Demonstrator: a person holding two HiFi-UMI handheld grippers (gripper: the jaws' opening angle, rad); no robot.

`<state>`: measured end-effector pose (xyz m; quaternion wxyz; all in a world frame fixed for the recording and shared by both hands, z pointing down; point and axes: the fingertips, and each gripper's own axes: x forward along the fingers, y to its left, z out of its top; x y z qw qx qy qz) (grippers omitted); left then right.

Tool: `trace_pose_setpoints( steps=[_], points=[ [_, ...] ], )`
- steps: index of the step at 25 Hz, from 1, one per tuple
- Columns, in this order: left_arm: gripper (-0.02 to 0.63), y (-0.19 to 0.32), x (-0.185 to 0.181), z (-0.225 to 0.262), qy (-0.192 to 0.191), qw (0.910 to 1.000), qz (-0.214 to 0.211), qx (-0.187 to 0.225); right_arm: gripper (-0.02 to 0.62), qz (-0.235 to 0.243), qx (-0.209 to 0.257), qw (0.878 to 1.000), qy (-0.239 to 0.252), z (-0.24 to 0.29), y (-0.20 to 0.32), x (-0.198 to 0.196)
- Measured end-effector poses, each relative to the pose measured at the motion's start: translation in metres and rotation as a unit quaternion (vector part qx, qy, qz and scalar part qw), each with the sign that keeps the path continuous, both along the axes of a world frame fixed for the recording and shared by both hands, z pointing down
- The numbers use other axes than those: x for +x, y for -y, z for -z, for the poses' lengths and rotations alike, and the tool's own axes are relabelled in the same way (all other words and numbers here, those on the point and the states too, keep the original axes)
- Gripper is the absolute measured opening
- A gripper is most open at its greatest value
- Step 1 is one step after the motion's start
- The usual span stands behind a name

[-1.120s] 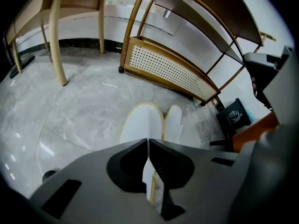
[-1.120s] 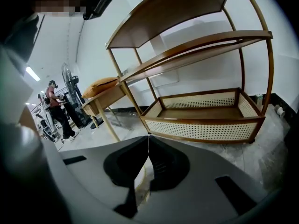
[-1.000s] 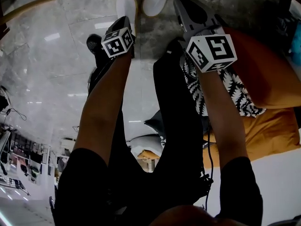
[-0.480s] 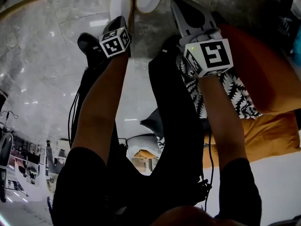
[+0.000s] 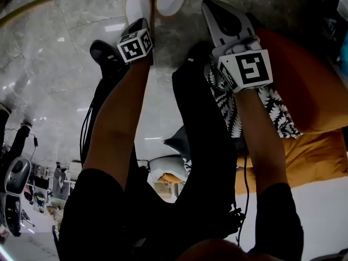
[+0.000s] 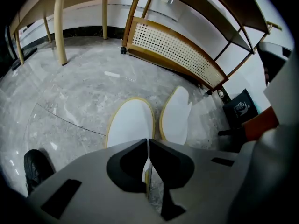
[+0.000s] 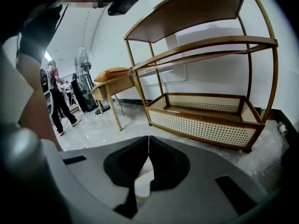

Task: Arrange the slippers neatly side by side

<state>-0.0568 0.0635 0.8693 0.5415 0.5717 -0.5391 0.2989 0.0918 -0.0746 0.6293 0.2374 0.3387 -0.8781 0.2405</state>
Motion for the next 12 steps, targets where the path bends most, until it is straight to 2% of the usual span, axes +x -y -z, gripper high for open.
trace_pose_setpoints(
  steps=[5, 8, 12],
  points=[
    [0.035, 0.001, 0.004, 0.003, -0.005, 0.9998, -0.02, -0.006, 0.032, -0.004, -0.001, 1.0, 0.002, 0.003, 0.002, -0.002],
    [0.107, 0.002, 0.005, 0.01, -0.003, 0.9996, -0.03, -0.001, 0.032, -0.015, -0.011, 1.0, 0.0, 0.006, 0.0, -0.001],
    [0.111, 0.008, -0.001, 0.042, 0.003, 0.9993, -0.038, 0.003, 0.032, -0.016, -0.014, 1.0, -0.002, 0.026, 0.0, -0.004]
  ],
)
